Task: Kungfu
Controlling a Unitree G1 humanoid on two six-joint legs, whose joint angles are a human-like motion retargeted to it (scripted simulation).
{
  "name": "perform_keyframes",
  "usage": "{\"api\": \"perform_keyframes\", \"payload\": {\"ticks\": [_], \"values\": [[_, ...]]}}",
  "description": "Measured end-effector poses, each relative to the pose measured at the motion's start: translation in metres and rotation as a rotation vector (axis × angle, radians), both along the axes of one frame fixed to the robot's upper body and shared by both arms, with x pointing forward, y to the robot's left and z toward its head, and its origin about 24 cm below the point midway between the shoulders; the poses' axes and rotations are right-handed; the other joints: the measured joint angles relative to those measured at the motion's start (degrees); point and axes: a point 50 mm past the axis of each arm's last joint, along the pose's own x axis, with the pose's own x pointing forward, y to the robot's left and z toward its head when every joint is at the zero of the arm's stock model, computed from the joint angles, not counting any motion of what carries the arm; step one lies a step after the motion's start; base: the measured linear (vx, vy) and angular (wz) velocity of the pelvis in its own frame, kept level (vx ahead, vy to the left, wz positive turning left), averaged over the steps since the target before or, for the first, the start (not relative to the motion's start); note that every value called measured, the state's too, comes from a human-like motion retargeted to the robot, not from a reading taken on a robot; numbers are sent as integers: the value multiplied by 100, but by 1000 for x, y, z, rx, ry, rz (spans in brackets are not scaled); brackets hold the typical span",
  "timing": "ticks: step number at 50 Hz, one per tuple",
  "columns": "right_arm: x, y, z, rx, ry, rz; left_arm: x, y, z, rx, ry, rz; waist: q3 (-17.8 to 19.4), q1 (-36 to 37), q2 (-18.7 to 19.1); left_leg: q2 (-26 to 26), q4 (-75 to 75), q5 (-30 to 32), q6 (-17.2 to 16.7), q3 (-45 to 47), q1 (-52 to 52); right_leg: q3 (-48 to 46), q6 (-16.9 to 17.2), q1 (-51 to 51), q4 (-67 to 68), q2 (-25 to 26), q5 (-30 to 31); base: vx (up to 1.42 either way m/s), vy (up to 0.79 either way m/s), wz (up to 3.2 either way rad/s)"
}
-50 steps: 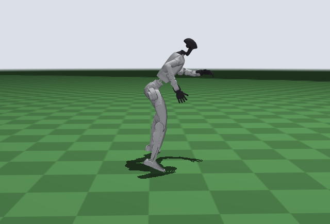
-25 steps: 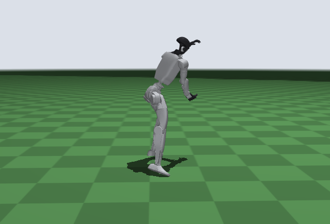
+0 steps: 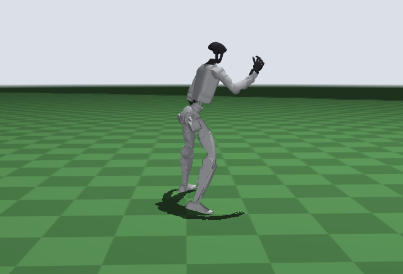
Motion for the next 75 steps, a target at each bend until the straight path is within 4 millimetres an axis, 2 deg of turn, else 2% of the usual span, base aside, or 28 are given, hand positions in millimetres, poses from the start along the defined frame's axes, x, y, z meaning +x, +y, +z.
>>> {"api": "perform_keyframes", "payload": {"ticks": [3,5,8,10,12,15,18,22,27,33,35,37,41,45,48,50,54,57,58,60,62,63,65,66,68,70,72,75], "values": [[-78,-42,36,-23,-278,-186,35,-61,-64,-455,-220,-99,-153,-519,194,378,-351,545,0,264,-200,-574,0,-30,599,82,-468,-46,-98,72],[-138,-54,51,-81,-450,-273,70,-133,-98,-850,-380,-260,-121,-834,390,494,-528,885,0,390,-300,-837,0,18,929,50,-826,-46,-64,57],[-209,-47,53,-208,-701,-364,115,-239,-106,-1238,-714,-308,-4,-1323,558,748,-880,1374,0,850,27,-967,-68,72,1427,171,-1388,-31,-55,-29],[-231,-39,52,-312,-804,-504,135,-294,-96,-1425,-876,-295,75,-1720,733,992,-1060,1611,0,1281,270,-1076,-180,83,1707,307,-1717,-32,-33,-62],[-236,-34,52,-339,-850,-698,152,-321,-81,-1560,-921,-392,129,-2147,1017,1071,-1162,1711,0,1527,191,-1150,-275,-144,1926,286,-1832,-42,-12,-24],[-235,-31,51,-304,-927,-867,179,-333,-55,-1508,-854,-635,383,-2549,1183,1233,-1094,1681,0,1504,367,-1053,-380,-230,2142,370,-1961,-23,-1,-63],[-228,-28,50,-300,-936,-838,205,-338,-23,-1430,-839,-836,507,-2679,1204,1105,-1047,1525,0,1316,542,-662,-392,-484,2280,371,-1989,-13,19,-41],[-221,-29,54,-302,-887,-795,226,-352,10,-1398,-872,-997,412,-2821,1227,531,-1064,1346,0,969,522,-204,-276,-844,2428,-89,-1902,-4,29,63],[-218,-35,55,-292,-883,-834,236,-351,27,-1298,-839,-1102,416,-2832,1221,162,-1048,1291,0,844,534,102,-123,-860,2348,-365,-1744,9,21,51],[-206,-44,52,-311,-806,-911,235,-324,19,-1161,-755,-1091,489,-2570,1109,103,-1030,1253,0,903,610,38,-67,-459,1972,-363,-1530,17,13,8],[-202,-50,45,-302,-749,-943,230,-308,10,-1116,-708,-1079,499,-2172,1140,423,-924,1212,0,1002,500,-188,-145,-272,1552,13,-1290,18,9,-55],[-195,-59,45,-313,-680,-977,225,-297,2,-1101,-677,-1037,444,-2098,1123,336,-946,1237,0,1011,445,-236,-95,-165,1481,-95,-1260,28,15,17],[-180,-85,32,-292,-481,-1033,207,-260,-23,-1008,-524,-961,440,-1505,1145,687,-702,1210,0,951,238,-532,-92,287,911,282,-963,34,18,-13],[-154,-118,2,-264,-195,-1066,178,-213,-50,-874,-301,-873,496,-703,1157,1294,100,949,0,529,-184,-702,-107,773,307,866,-644,44,30,-36],[-127,-146,-37,-219,76,-1036,146,-183,-71,-752,-50,-835,526,-63,1115,1529,710,733,0,-155,-518,-799,-120,1299,-185,1254,-404,46,35,5],[-109,-163,-76,-173,289,-986,121,-166,-85,-638,179,-830,541,402,1099,1612,1140,569,2,-708,-820,-815,-141,1675,-519,1572,-277,42,42,45],[-89,-180,-189,9,782,-852,66,-144,-115,-345,710,-830,499,1302,921,1287,1557,459,98,-1550,-1431,-806,0,2343,-1151,2079,-350,30,51,130],[-83,-148,-282,220,1040,-687,16,-140,-138,-250,1052,-815,372,2081,788,1071,1661,576,129,-2218,-1913,-693,0,2850,-1638,2923,-459,19,16,205],[-77,-126,-307,307,1087,-619,-3,-142,-145,-270,1150,-815,310,2291,680,871,1670,623,160,-2377,-2019,-825,0,3075,-1783,3036,-382,24,-8,328],[-49,-70,-339,493,1116,-452,-44,-142,-155,-359,1329,-795,169,2610,345,329,1677,678,372,-2535,-2231,-1280,0,3533,-2122,3122,-211,32,-21,409],[2,-16,-319,648,1009,-223,-90,-134,-156,-486,1505,-727,240,2794,-57,-166,1626,674,680,-2356,-2212,-1435,0,4034,-2421,3187,-69,35,-42,410],[29,3,-287,703,899,-88,-110,-128,-153,-540,1582,-682,361,2974,-237,-158,1550,717,812,-2233,-2213,-1251,0,4148,-2519,3408,-10,7,-72,287],[70,25,-189,736,583,185,-141,-122,-145,-613,1712,-617,870,3417,-511,21,1528,743,1082,-1873,-2216,-858,0,4345,-2660,3812,-42,-25,-78,174],[75,34,-135,705,415,305,-162,-124,-142,-651,1791,-591,1061,3584,-537,128,1604,714,1261,-1747,-2285,-937,0,4427,-2766,3915,-90,-30,-55,97],[61,54,-38,614,110,535,-213,-134,-132,-752,1967,-544,1290,3819,-589,428,1749,616,1512,-1374,-2391,-1254,0,4512,-2969,3995,-187,-12,-27,29],[28,72,34,500,-139,738,-264,-151,-118,-884,2128,-526,1309,3948,-759,632,1920,474,1599,-1159,-2549,-1498,0,4452,-3062,3947,-233,24,-6,-21],[-5,80,75,368,-304,859,-310,-177,-102,-1067,2236,-549,1201,3924,-975,643,2024,526,1537,-1359,-2760,-1364,0,4299,-3011,4001,-230,44,-4,-12],[-36,81,102,187,-432,848,-347,-225,-90,-1331,2253,-643,1048,3668,-1234,675,2319,483,1723,-1328,-2967,-1341,0,4259,-3201,3973,-138,35,-4,-3]]}}
